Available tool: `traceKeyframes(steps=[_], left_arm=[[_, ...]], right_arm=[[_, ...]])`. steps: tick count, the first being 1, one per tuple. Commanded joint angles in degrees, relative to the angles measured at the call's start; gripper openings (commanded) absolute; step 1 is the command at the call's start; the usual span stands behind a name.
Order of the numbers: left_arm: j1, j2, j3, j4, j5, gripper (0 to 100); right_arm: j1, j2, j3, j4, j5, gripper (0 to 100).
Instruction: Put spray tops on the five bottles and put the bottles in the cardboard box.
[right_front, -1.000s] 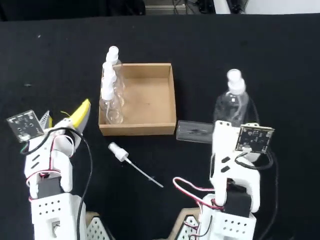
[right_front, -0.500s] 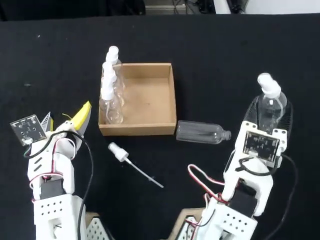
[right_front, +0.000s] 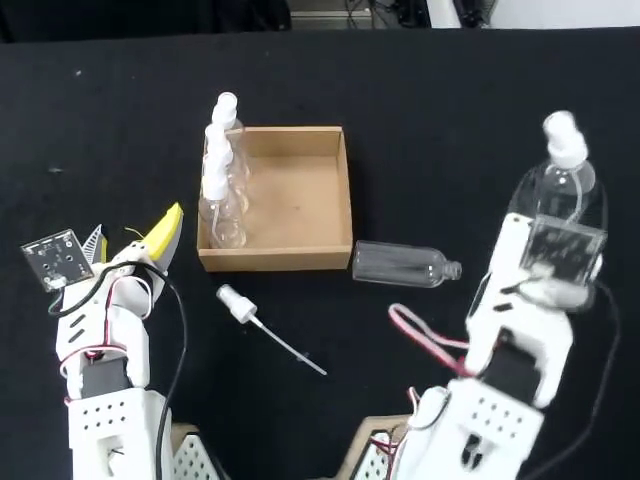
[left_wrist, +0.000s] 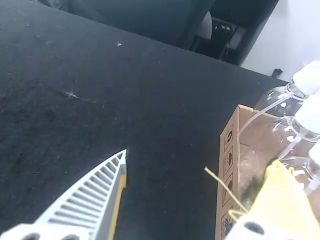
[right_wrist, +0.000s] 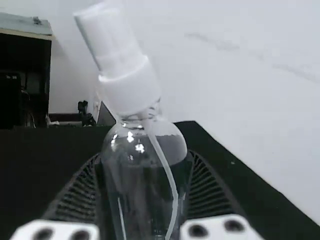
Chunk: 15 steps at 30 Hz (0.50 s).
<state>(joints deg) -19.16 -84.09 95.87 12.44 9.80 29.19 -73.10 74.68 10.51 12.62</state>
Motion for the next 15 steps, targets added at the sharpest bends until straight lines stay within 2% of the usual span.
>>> traceKeyframes(steps=[1,6,11,15], left_arm=[[-0.13,-0.79,0.04,-1.32,-0.44,37],[-0.13,-0.79,0.13,-1.32,-0.53,37],[-0.04,-0.79,0.22,-1.32,-0.53,37],[-0.04,-0.79,0.22,-1.32,-0.53,37]], right_arm=[[1.76,10.59,-2.59,-12.57,-1.05,1.1],[2.55,24.13,0.92,-29.54,-1.14,1.1],[4.40,39.78,-1.80,-40.35,-1.41,1.1],[6.95,51.03,-3.91,-48.62,-5.45,1.1]])
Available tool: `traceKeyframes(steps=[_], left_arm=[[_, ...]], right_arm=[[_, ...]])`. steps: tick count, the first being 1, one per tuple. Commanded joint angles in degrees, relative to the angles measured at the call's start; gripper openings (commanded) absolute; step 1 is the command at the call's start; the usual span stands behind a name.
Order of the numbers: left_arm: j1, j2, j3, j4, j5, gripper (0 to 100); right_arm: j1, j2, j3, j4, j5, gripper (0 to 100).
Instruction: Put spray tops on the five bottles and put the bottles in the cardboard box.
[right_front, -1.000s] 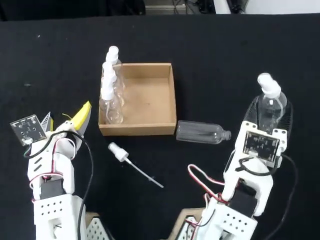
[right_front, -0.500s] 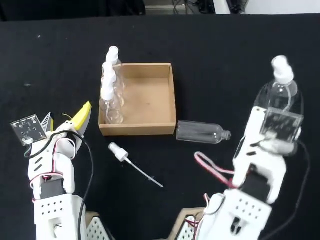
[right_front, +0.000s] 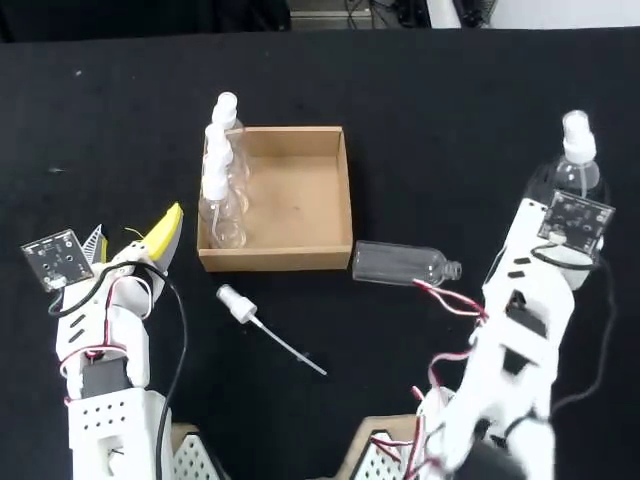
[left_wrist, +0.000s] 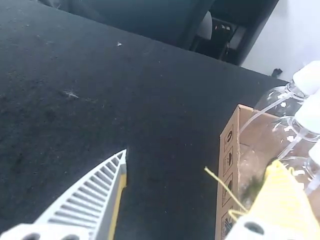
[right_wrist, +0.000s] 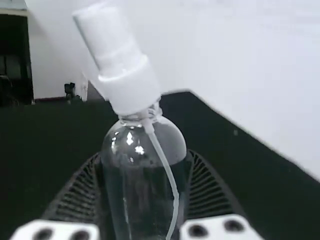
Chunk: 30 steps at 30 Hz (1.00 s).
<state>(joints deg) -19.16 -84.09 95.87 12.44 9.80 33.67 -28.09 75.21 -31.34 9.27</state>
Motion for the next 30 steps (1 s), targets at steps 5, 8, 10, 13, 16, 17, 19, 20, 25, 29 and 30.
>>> traceKeyframes(steps=[5,8,10,13,16,17,19,20,25,29,30], left_arm=[[-0.04,-0.79,0.22,-1.32,-0.53,37],[0.13,-0.79,0.31,-1.32,-0.53,37],[1.36,-0.79,0.31,-1.32,-0.53,37],[3.21,-0.79,0.92,-1.32,-0.62,37],[3.74,-0.79,1.10,-1.32,-0.62,37],[3.74,-0.79,1.10,-1.32,-0.62,37],[3.82,-0.79,1.10,-1.32,-0.62,37],[3.82,-0.79,1.10,-1.32,-0.62,37],[3.56,-0.79,0.84,-1.32,-0.62,37],[3.56,-0.79,0.84,-1.32,-0.62,37],[3.56,-0.79,0.84,-1.32,-0.62,37]], right_arm=[[3.43,17.19,-4.44,-18.64,-2.64,1.1],[3.43,23.52,-4.79,-26.11,-4.04,1.1],[3.43,28.00,-5.76,-30.33,-6.24,1.1],[3.52,34.77,-8.13,-35.25,-6.59,1.1],[3.87,40.75,-10.86,-37.54,-6.95,1.1],[4.40,42.59,-12.00,-37.98,-7.03,1.1],[5.10,45.85,-14.02,-38.77,-7.03,1.1],[5.54,47.25,-14.99,-39.30,-7.03,1.1],[6.59,52.35,-17.45,-43.60,-6.86,1.1],[6.42,55.16,-16.04,-48.35,-6.59,1.1],[6.42,55.69,-15.60,-49.41,-6.59,1.1]])
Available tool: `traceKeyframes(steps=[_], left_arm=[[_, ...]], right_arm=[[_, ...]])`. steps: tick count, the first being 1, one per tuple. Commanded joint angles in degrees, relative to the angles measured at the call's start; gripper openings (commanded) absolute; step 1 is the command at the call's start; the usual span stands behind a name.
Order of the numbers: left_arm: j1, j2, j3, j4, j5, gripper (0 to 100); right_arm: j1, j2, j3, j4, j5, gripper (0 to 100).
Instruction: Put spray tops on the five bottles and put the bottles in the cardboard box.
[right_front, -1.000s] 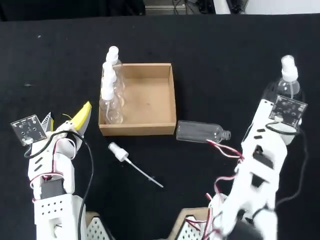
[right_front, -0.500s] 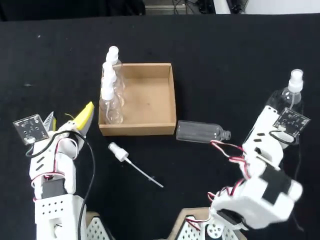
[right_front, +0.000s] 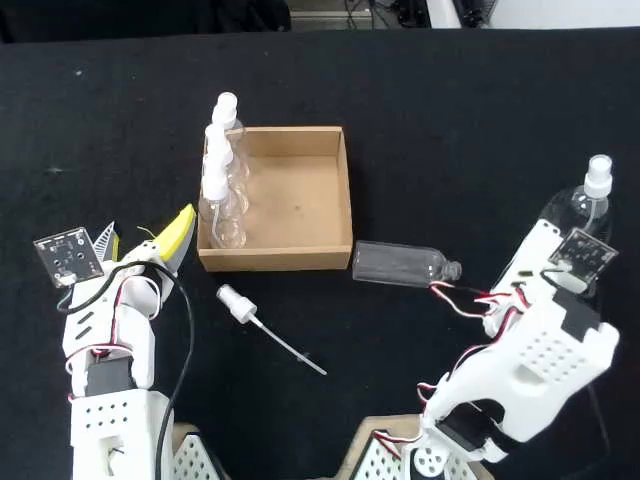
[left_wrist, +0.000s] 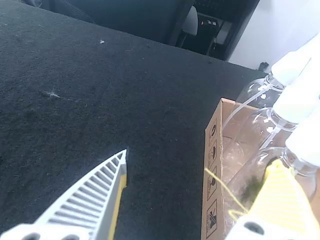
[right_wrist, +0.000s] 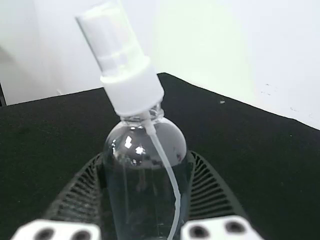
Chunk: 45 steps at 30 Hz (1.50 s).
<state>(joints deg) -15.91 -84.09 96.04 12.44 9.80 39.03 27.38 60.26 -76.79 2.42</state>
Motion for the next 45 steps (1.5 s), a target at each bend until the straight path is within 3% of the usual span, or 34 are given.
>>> traceKeyframes(steps=[1,10,17,35,41,45], left_arm=[[0.31,-0.79,0.66,-1.32,-0.62,37],[0.31,-0.79,0.66,-1.32,-0.62,37],[0.31,-0.79,0.48,-1.32,-0.62,37],[0.66,-0.79,0.75,-1.32,-4.04,37],[0.66,-0.79,0.84,-1.32,-4.13,37],[0.66,-0.79,0.84,-1.32,-4.13,37]], right_arm=[[1.05,0.84,-0.13,-4.92,0.26,1.1],[0.97,4.00,0.31,-6.42,0.44,2.3],[-1.93,4.09,0.40,-6.77,5.54,18.5],[-1.58,3.82,0.04,-6.77,5.54,19.4],[-1.58,3.82,0.31,-6.77,5.10,33.3],[-1.58,3.82,0.31,-6.77,5.10,33.1]])
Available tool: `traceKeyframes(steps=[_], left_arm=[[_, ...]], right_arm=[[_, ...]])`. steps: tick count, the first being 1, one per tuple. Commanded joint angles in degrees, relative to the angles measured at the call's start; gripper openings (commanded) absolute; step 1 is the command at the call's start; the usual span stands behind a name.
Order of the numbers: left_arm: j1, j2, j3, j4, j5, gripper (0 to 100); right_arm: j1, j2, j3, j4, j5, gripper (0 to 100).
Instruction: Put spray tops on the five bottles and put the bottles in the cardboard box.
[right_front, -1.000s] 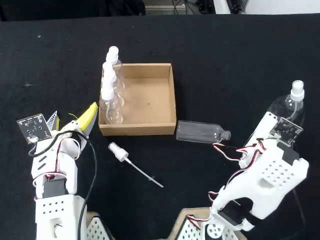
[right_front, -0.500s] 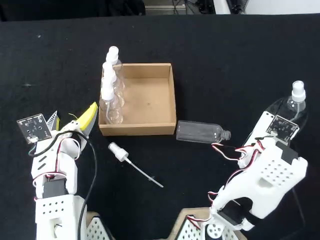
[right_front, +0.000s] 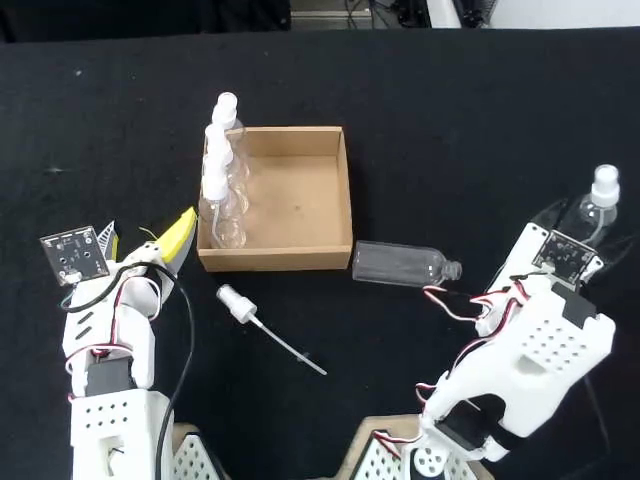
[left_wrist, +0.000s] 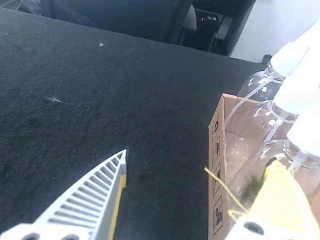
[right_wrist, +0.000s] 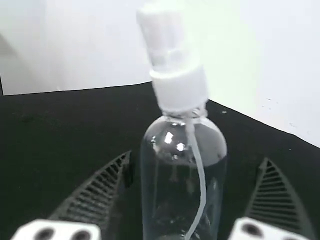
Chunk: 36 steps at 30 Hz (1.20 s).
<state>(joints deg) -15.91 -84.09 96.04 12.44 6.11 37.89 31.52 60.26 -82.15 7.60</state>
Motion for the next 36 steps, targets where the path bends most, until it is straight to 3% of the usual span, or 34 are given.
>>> traceKeyframes(steps=[1,12,25,36], left_arm=[[0.66,-0.79,0.84,-1.32,-0.44,37],[0.66,-0.79,0.84,-1.32,-0.44,37],[0.66,-0.79,0.92,-1.32,-0.44,37],[0.66,-0.79,0.92,-1.32,-0.44,37]], right_arm=[[-0.44,-0.31,0.31,-1.41,-0.09,32.8],[1.05,-7.16,2.15,-0.70,-0.09,33.2],[2.73,-22.64,3.30,20.04,-0.18,33.2],[1.93,-24.75,3.65,23.47,0.35,32.9]])
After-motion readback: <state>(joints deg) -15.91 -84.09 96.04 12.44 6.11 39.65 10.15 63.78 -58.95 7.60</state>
